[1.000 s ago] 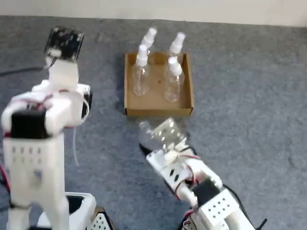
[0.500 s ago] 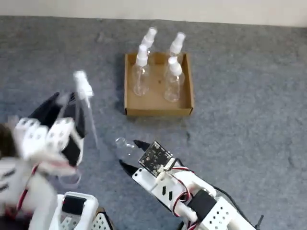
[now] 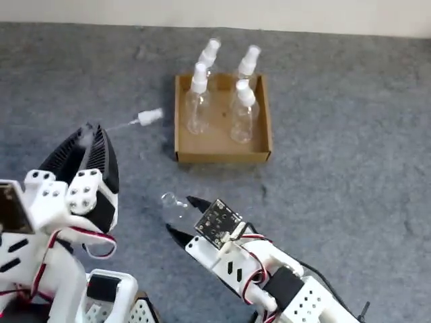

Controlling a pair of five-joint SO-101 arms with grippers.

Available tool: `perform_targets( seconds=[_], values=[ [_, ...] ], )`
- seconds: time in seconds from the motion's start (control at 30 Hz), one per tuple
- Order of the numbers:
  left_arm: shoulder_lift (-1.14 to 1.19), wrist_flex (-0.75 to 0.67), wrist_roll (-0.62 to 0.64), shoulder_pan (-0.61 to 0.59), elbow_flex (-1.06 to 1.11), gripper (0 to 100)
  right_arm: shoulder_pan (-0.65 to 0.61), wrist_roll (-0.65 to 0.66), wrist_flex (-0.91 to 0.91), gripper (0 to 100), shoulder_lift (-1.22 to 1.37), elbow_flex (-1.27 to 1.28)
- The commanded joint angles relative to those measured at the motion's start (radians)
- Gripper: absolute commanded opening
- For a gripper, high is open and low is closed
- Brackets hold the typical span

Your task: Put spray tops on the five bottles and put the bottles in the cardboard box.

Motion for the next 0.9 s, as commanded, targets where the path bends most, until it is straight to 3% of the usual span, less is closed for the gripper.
perform_targets(
  seconds=[0.0, 0.27, 0.4, 0.87],
  values=[
    [0.005, -0.031, -0.044, -0.005, 0.059, 0, -0.008, -0.005, -0.022, 0.4, -0.015, -0.010],
    [0.213, -0.046, -0.298, -0.088, 0.124, 1, -0.008, -0.003, 0.019, 0.4, -0.016, -0.010],
    [0.453, -0.044, -0.408, -0.133, 0.045, 10, -0.001, -0.003, 0.045, 0.4, -0.018, -0.010],
    [0.998, -0.051, -0.779, -0.137, -0.176, 10, 0.068, -0.002, 0.047, 0.4, -0.018, -0.010]
  ],
)
